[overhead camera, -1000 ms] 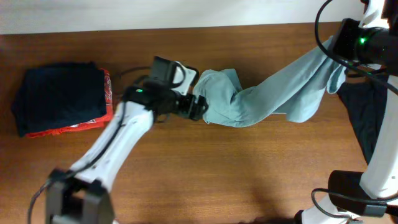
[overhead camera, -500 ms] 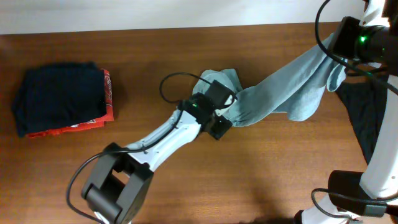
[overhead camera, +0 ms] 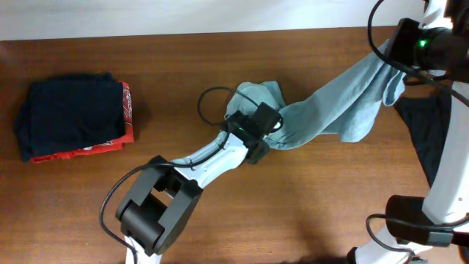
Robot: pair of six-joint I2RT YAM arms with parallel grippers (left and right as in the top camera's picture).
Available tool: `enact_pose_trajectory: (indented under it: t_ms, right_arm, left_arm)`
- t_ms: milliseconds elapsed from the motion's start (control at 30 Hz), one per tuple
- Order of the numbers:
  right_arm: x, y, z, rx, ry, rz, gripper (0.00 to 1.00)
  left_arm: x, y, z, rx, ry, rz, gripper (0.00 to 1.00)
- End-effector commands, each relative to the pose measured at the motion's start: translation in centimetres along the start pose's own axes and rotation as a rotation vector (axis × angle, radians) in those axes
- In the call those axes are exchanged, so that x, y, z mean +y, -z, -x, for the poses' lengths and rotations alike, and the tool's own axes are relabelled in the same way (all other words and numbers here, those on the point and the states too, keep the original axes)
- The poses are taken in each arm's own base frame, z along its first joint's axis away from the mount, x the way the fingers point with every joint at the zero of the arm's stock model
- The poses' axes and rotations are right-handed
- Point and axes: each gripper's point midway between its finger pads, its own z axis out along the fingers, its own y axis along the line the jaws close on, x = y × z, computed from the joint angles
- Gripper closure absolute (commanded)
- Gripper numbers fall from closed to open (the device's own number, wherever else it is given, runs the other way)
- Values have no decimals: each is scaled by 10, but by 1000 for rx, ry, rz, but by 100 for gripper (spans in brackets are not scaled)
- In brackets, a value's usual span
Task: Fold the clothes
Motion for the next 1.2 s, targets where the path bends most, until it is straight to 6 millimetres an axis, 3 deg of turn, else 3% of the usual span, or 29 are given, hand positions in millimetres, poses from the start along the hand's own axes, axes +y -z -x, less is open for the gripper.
enact_pose_trajectory:
  t_ms: [0,67,133,167,233,333,400,500,567,733,867,1000,1167]
  right_arm:
    - [3,-1,3,-9,8,6,96]
    - [3,-1,3,-9,8,6,96]
    - [3,-1,3,-9,9,6,96]
    - [3,-1,3,-9,16,6,96]
    - [3,-1,4,-12,16,7,96]
    - [3,-1,4,-12,16,7,96]
    - [3,-1,4,-12,15,7,96]
    - [3,-1,4,-12,16,7,96]
    - [3,-1,4,-12,16,7,96]
    - [2,-1,2,-5,22,4,96]
    - [-1,-1,0,2,24,-7,96]
    - [-8,0,-2,10,22,-36,96]
    - [-35,3,-7,47,-12,-76,96]
  left_arm:
    - [-1,-4,19,-64,-6,29,5]
    - [-2,-7,22,-75,-2,34,5]
    - [1,-11,21,-67,-1,58,18]
    - [4,-12,19,-60,0,81,28]
    - [16,-11,16,-43,8,149,66]
    - [19,-10,17,-48,43,166,90]
    - [24,-9,18,-47,51,192,99]
    - [58,8,21,-35,112,365,99]
    - [84,31,31,-47,145,449,99]
    - [166,120,61,-154,324,488,100]
    - [206,177,66,-233,391,401,99]
    - [234,202,43,-214,438,426,100]
    - [244,192,3,-108,514,383,99]
